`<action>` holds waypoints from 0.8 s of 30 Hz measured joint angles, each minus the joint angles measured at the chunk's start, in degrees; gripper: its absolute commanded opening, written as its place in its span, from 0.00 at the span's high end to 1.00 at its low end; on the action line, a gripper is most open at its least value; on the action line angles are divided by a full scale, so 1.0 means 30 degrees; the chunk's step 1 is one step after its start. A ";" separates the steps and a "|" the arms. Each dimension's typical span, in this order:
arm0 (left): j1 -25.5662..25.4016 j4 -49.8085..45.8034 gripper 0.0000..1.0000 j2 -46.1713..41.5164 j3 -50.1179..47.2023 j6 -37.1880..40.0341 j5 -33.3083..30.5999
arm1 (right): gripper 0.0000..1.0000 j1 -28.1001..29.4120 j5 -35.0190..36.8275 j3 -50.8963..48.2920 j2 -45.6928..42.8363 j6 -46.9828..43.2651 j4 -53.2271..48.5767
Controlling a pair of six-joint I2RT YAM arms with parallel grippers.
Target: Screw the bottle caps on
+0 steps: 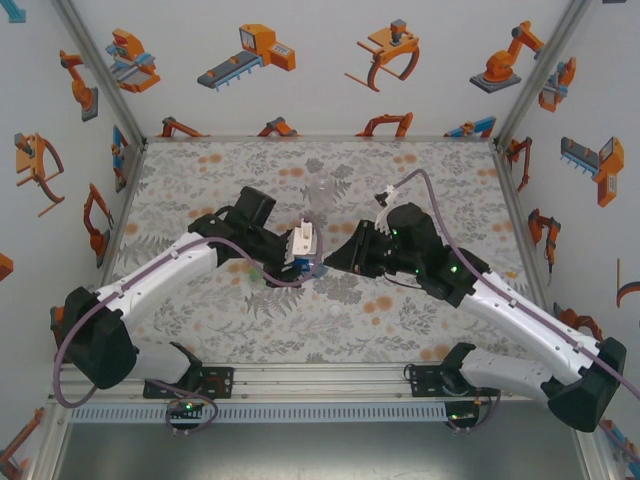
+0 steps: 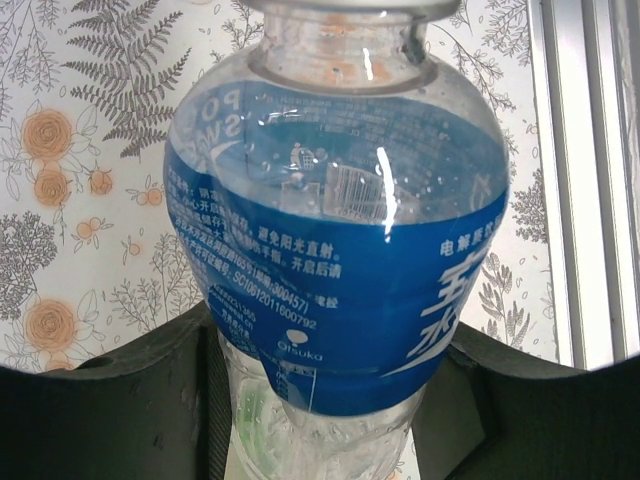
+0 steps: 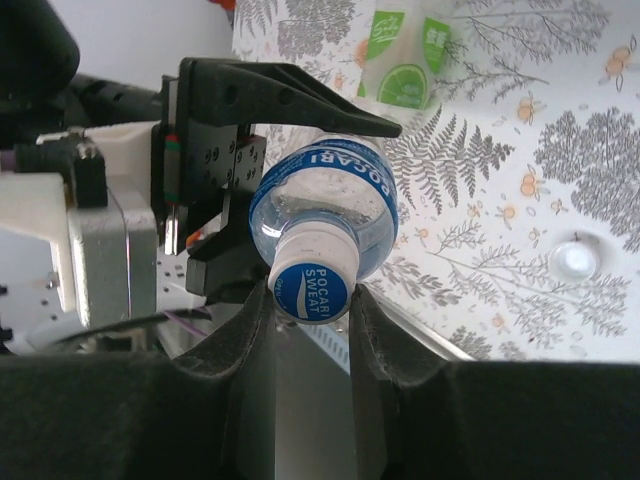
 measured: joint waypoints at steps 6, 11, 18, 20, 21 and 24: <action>0.0000 0.0306 1.00 0.0000 0.0036 -0.0080 -0.0029 | 0.63 0.0051 0.0459 0.0991 0.0488 0.0656 -0.1086; -0.0182 0.0525 1.00 0.0000 0.0109 0.0022 0.0488 | 0.39 0.0022 0.0823 0.1355 0.0437 -0.1821 -0.1027; -0.0270 0.0517 1.00 0.0000 0.0109 0.0102 0.1297 | 0.43 0.0022 0.0189 0.1931 -0.1231 -1.0018 -0.0765; -0.0270 0.0510 1.00 0.0000 0.0109 0.0160 0.1472 | 0.43 0.0022 -0.0699 0.2157 -0.1705 -1.3260 -0.0882; -0.0270 0.0510 1.00 0.0000 0.0109 0.0204 0.1581 | 0.43 0.0022 -0.1392 0.2361 -0.1887 -1.5613 -0.1129; -0.0270 0.0488 1.00 0.0000 0.0109 0.0444 0.1865 | 0.43 0.0029 -0.3177 0.2914 -0.1938 -2.0480 -0.1923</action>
